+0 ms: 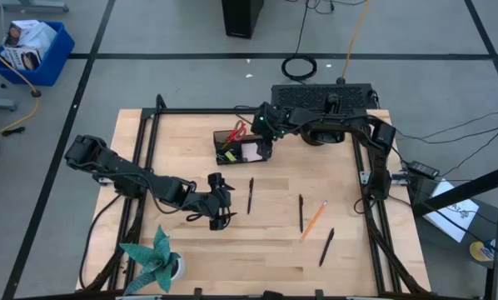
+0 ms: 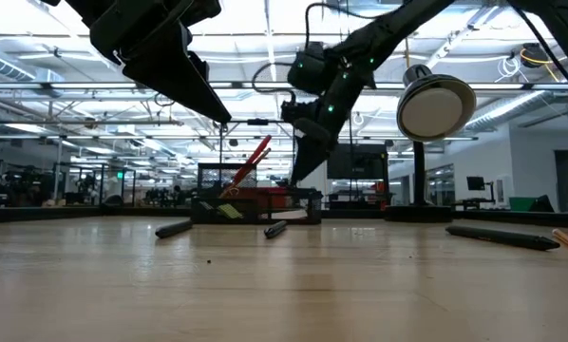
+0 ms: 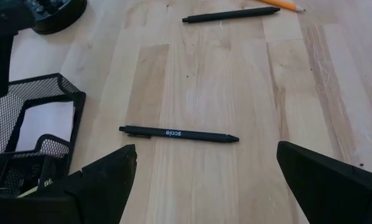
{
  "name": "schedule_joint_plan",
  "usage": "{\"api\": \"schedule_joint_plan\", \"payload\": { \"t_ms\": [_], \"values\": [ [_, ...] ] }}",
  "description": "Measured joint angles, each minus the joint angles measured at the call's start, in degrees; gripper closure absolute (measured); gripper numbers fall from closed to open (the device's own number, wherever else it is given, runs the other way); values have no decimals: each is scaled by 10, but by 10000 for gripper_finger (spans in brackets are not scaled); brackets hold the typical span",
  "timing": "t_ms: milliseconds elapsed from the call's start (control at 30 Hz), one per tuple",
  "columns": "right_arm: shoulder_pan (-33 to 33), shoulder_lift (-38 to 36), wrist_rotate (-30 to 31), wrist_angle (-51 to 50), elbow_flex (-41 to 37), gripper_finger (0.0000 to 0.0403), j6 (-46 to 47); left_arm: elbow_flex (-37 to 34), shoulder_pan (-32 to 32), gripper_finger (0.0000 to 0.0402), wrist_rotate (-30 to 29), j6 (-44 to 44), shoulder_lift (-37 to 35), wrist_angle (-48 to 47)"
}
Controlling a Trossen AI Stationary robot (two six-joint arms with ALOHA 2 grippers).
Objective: Pick and place office supplies into organizer
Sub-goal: Put the black pen into the black desk organizer
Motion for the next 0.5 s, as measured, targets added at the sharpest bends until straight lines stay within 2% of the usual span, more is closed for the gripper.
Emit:
{"api": "schedule_joint_plan", "payload": {
  "t_ms": [200,367,500],
  "values": [
    [42,-55,54,-77,0,203,-39,0,0,11,-3,0,0,11],
    [93,-107,59,-132,-1,205,37,0,7,11,-4,-9,0,16],
    [144,-140,67,-113,-33,205,101,0,20,11,-6,-25,0,15]
  ]
}}
